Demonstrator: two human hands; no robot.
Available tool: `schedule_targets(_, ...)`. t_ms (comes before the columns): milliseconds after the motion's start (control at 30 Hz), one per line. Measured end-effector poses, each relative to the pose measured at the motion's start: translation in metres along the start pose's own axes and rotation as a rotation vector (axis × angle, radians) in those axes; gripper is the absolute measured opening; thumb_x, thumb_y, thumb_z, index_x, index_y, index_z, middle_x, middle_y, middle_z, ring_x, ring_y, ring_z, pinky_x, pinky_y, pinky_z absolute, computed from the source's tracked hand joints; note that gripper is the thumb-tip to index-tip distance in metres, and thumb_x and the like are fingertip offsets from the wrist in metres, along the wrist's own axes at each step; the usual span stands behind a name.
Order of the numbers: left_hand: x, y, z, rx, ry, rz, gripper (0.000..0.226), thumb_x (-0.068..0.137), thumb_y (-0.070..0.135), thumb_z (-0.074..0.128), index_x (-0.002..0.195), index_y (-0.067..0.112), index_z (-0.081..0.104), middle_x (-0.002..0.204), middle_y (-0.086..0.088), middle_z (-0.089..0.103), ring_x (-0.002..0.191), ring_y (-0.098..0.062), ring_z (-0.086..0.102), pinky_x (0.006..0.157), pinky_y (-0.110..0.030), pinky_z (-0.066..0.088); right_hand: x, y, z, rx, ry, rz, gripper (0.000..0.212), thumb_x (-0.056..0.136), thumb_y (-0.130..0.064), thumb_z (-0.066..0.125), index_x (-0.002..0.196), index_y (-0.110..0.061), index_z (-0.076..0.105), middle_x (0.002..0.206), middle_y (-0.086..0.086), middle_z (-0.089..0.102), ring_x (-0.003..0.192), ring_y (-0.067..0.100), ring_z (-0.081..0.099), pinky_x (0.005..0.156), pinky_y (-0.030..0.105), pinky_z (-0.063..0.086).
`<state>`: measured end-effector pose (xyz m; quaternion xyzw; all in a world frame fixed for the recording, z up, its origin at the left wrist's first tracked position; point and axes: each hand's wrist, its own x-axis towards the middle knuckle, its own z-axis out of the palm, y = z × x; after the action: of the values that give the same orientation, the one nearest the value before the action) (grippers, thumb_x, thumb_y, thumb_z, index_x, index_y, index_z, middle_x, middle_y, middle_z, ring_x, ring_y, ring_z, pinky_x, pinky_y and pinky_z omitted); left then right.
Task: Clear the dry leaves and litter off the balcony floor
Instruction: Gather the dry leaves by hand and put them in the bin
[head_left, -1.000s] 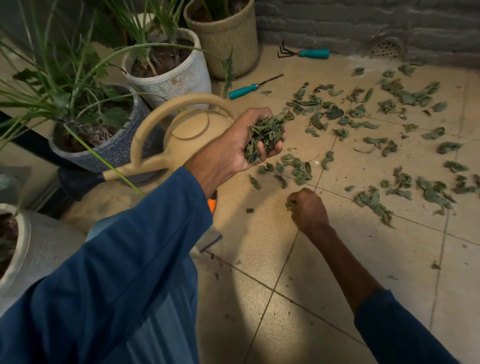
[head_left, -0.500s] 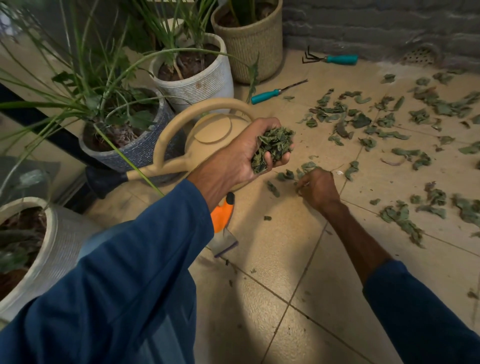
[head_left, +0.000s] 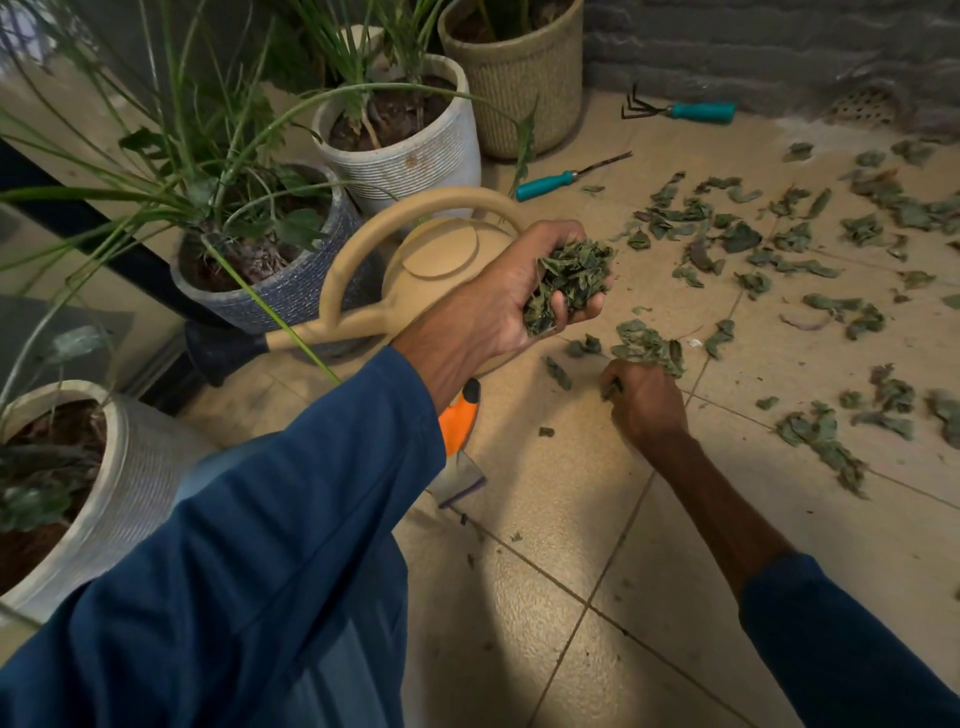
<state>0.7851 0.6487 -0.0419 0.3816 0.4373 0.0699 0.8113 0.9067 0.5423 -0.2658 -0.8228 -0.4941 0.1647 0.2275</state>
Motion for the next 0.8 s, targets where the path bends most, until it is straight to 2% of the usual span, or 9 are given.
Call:
schedule_targets(67, 0.001, -0.001, 0.002, 0.004, -0.002, 0.000, 0.025, 0.095, 0.024, 0.046, 0.088, 0.005, 0.061, 0.076, -0.007, 0.064, 0.056, -0.019, 0.063, 0.028, -0.014, 0.034, 0.001, 0.002, 0.001, 0.038, 0.025, -0.012, 0.033, 0.083, 0.004, 0.072, 0.108, -0.016, 0.069, 0.097, 0.007, 0.073, 0.086, 0.025, 0.070, 0.071, 0.034, 0.058)
schedule_targets(167, 0.001, -0.002, 0.003, 0.011, 0.009, -0.001, 0.024, 0.095, 0.024, 0.047, 0.088, 0.005, 0.061, 0.076, -0.007, 0.064, 0.057, -0.019, 0.063, 0.028, -0.014, 0.034, 0.009, -0.003, 0.003, 0.109, 0.024, -0.025, 0.034, 0.086, 0.001, 0.071, 0.115, -0.016, 0.072, 0.104, 0.007, 0.076, 0.089, 0.021, 0.071, 0.079, 0.031, 0.058)
schedule_targets(300, 0.000, -0.003, 0.001, 0.020, 0.034, 0.008, 0.026, 0.095, 0.024, 0.047, 0.088, 0.005, 0.062, 0.073, -0.006, 0.065, 0.055, -0.019, 0.063, 0.029, -0.013, 0.033, 0.022, -0.024, 0.006, 0.148, -0.005, -0.060, 0.028, 0.084, -0.002, 0.072, 0.105, -0.019, 0.079, 0.104, 0.003, 0.077, 0.089, 0.019, 0.070, 0.081, 0.021, 0.048)
schedule_targets(400, 0.000, -0.003, -0.004, 0.009, 0.032, 0.010, 0.027, 0.095, 0.024, 0.046, 0.087, 0.004, 0.062, 0.074, -0.006, 0.064, 0.056, -0.019, 0.063, 0.029, -0.014, 0.034, 0.030, -0.043, 0.010, 0.213, -0.007, -0.104, 0.024, 0.079, 0.002, 0.073, 0.096, -0.013, 0.080, 0.098, 0.006, 0.073, 0.082, 0.020, 0.067, 0.076, 0.025, 0.052)
schedule_targets(467, 0.000, -0.002, -0.007, 0.014, 0.034, 0.009, 0.027, 0.095, 0.024, 0.045, 0.088, 0.004, 0.062, 0.075, -0.006, 0.064, 0.057, -0.018, 0.063, 0.029, -0.014, 0.034, 0.032, -0.052, 0.017, 0.188, -0.012, -0.121, 0.019, 0.078, 0.002, 0.072, 0.091, -0.010, 0.078, 0.097, 0.007, 0.071, 0.082, 0.021, 0.066, 0.074, 0.029, 0.053)
schedule_targets(567, -0.001, -0.002, -0.009, 0.026, 0.043, 0.004, 0.027, 0.095, 0.023, 0.044, 0.085, 0.005, 0.061, 0.074, -0.006, 0.063, 0.057, -0.018, 0.062, 0.028, -0.013, 0.032, 0.032, -0.055, 0.030, 0.120, -0.078, -0.119, 0.014, 0.086, -0.007, 0.065, 0.092, -0.016, 0.075, 0.099, 0.007, 0.068, 0.090, 0.025, 0.066, 0.077, 0.031, 0.053)
schedule_targets(633, -0.001, -0.003, -0.010, 0.028, 0.044, 0.005, 0.027, 0.095, 0.024, 0.044, 0.086, 0.005, 0.061, 0.074, -0.006, 0.063, 0.056, -0.017, 0.062, 0.028, -0.013, 0.033, 0.028, -0.056, 0.035, 0.080, -0.089, -0.121, 0.012, 0.089, -0.010, 0.064, 0.091, -0.017, 0.073, 0.098, 0.006, 0.068, 0.088, 0.025, 0.067, 0.076, 0.031, 0.055)
schedule_targets(800, 0.001, -0.003, -0.008, 0.032, 0.040, 0.002, 0.026, 0.095, 0.024, 0.044, 0.087, 0.006, 0.061, 0.074, -0.005, 0.063, 0.056, -0.018, 0.062, 0.029, -0.013, 0.033, 0.014, -0.061, 0.033, -0.048, -0.063, -0.170, 0.017, 0.089, -0.004, 0.065, 0.098, -0.015, 0.073, 0.098, 0.006, 0.071, 0.086, 0.020, 0.066, 0.075, 0.029, 0.057)
